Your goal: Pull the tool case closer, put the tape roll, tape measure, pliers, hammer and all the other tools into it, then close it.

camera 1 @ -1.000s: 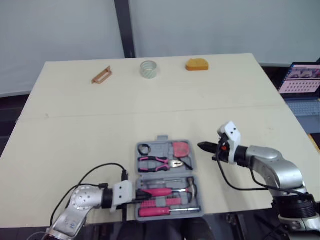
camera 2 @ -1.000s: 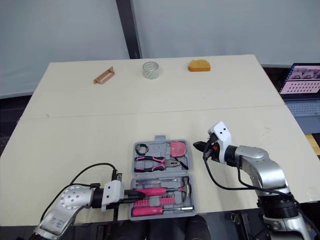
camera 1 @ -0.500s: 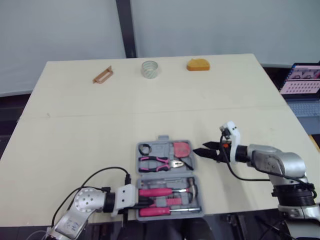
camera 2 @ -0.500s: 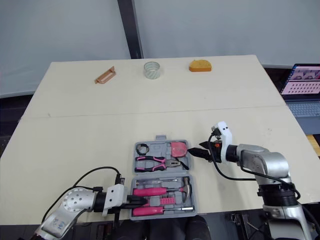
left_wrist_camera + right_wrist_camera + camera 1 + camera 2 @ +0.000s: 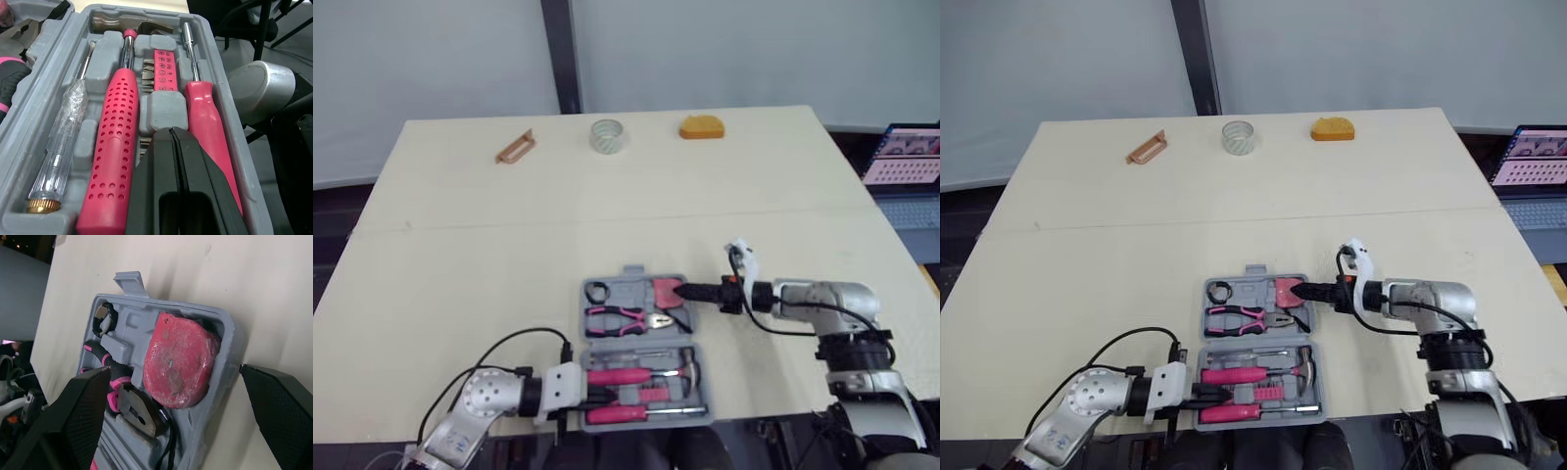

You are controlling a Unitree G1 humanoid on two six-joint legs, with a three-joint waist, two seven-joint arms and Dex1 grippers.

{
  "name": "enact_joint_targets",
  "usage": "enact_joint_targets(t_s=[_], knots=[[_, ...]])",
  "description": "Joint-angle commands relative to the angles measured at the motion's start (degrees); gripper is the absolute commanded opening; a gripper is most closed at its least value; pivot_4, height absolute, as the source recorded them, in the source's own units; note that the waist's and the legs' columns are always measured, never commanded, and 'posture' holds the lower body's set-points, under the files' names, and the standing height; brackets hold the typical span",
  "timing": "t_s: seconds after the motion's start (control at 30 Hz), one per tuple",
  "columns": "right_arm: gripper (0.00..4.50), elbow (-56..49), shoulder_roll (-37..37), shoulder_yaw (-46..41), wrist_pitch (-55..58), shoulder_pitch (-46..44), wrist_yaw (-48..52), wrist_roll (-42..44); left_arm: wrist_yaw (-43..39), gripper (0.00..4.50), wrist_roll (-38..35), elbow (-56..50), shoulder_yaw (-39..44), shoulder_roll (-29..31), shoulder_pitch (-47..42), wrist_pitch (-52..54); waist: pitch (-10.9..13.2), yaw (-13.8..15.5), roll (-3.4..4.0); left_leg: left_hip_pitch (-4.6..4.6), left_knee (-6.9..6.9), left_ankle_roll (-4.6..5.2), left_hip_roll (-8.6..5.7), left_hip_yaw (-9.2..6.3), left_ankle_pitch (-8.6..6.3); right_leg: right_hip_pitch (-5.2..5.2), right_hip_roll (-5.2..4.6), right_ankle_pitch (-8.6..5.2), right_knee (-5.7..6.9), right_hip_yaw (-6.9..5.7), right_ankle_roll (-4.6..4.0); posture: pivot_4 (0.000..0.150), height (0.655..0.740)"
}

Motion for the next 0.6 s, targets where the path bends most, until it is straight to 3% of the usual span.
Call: enact_joint_targets(t_s=[0.03, 0.33, 0.6], knots=[[4.44, 3.7, 1.3, -1.1, -2.0, -2.0, 0.0, -0.3, 0.6, 0.00, 2.4, 3.0, -1.2, 0.5, 0.4, 0.5, 0.0, -0.1, 0.02, 0.01, 0.00, 0.00, 0.00, 0.00, 0.00, 0.00, 0.00, 0.00, 0.01, 0.00, 0.00, 0.150, 0.7400], [4.44, 10.6, 5.1, -1.0, -4.8, -5.4, 3.1, 0.2, 1.7, 0.00, 3.4, 4.7, -0.8, 1.1, 0.5, 0.2, -0.1, -0.7, 0.11, 0.11, 0.00, -0.01, 0.01, 0.03, 0.01, 0.01, 0.00, 0.00, 0.10, 0.00, 0.00, 0.150, 0.7400], [4.44, -1.0, 3.7, -0.2, 0.7, -4.2, 6.3, 4.0, 2.5, 0.00, 4.4, 7.1, -0.7, 1.2, -0.1, -1.3, -0.1, -1.3, 0.22, 0.08, -0.03, -0.01, 0.01, 0.03, 0.01, -0.03, 0.00, 0.00, 0.11, 0.00, 0.00, 0.150, 0.7400]])
